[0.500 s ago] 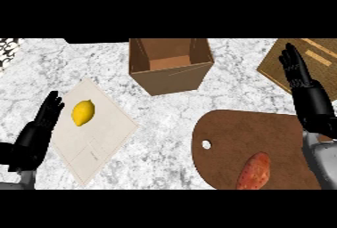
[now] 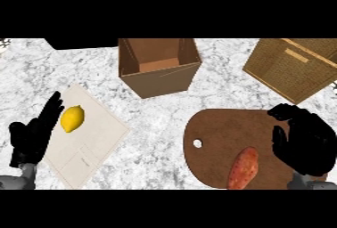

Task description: Pick the sweet potato from the cutting board and place it in the basket

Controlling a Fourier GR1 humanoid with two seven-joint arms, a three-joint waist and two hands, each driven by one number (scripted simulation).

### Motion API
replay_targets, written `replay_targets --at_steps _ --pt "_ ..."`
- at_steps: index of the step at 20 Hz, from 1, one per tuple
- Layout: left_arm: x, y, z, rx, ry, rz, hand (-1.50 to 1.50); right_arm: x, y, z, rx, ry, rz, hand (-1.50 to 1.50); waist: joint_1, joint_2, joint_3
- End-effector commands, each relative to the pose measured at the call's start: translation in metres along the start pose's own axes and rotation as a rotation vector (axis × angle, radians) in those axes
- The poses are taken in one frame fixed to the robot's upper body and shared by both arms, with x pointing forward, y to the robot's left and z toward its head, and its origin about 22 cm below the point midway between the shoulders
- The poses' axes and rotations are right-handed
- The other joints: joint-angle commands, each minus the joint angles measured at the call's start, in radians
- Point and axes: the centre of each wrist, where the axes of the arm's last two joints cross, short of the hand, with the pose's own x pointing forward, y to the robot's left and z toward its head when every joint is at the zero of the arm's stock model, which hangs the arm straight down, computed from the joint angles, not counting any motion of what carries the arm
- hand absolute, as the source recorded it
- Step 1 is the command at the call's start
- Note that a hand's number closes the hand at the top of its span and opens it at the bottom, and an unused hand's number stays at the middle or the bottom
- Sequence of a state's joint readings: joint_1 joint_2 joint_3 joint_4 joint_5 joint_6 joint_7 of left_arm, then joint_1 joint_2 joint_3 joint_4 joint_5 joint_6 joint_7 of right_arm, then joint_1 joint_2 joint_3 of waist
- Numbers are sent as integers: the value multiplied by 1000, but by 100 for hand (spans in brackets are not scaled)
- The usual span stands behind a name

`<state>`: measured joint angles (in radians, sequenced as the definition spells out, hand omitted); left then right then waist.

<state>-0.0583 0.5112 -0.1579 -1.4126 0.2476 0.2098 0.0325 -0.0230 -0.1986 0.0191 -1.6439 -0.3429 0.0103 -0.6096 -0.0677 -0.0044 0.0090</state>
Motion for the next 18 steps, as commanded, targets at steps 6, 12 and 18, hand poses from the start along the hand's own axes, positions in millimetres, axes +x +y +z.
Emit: replay_targets --at_steps 6,12,18 --pt "17 -21 -15 -30 44 -22 0 48 37 66 -252 -10 365 -150 18 -3 -13" --pt "10 -20 -15 1 67 -18 0 107 -38 97 -68 312 849 -150 -11 3 -21" --pt "24 -28 -21 -25 47 -26 0 165 -36 94 307 622 901 -150 15 4 -16"
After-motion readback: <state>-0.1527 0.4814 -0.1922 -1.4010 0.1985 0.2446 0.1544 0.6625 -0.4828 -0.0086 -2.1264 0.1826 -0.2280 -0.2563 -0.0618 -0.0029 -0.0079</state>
